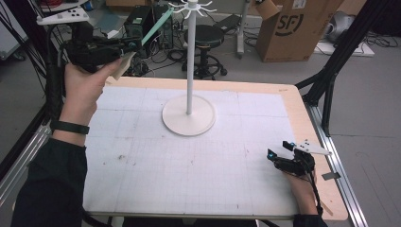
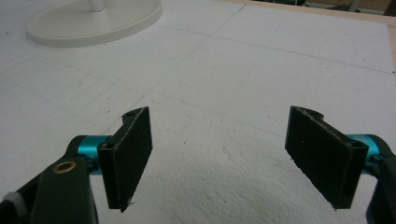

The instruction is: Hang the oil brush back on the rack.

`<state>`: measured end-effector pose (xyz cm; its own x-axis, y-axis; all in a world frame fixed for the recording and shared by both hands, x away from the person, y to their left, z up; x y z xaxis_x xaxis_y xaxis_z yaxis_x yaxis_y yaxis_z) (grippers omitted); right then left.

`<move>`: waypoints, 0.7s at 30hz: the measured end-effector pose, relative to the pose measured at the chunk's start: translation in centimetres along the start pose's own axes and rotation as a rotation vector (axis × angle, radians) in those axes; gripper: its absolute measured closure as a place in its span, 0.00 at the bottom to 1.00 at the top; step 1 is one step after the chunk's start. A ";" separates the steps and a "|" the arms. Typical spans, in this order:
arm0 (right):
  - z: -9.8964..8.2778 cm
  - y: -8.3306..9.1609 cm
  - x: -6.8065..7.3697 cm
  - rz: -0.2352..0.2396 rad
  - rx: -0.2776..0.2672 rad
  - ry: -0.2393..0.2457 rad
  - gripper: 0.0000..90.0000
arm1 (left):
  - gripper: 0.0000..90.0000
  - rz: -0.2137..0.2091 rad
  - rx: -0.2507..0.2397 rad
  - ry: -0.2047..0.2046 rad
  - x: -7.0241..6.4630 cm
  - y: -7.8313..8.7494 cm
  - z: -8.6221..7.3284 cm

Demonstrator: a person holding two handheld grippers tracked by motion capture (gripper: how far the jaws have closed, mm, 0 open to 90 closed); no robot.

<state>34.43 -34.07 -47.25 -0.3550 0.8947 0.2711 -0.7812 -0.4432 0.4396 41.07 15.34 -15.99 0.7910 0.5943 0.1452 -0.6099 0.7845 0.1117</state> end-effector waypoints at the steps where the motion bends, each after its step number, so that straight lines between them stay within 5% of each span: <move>1: 0.0 0.0 0.0 0.000 0.001 0.000 0.25 | 0.91 0.001 0.005 -0.002 0.0 0.0 -0.1; 21: 0.0 0.0 0.0 0.000 0.001 -0.002 0.25 | 0.91 -0.017 0.032 -0.020 -0.8 -1.6 -0.6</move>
<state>34.42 -34.04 -47.26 -0.3543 0.8945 0.2727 -0.7807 -0.4435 0.4402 41.41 13.68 -16.87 0.8006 0.5767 0.1626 -0.5976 0.7886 0.1452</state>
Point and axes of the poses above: each handheld gripper's, and its own axes: y roughly backward along the jaws, z roughly out of its top, x roughly to its left, the point moved 6 cm from there along -y, roughly forward along the jaws, and after that the axes turned 14 degrees about -y, right-handed, at the moved point
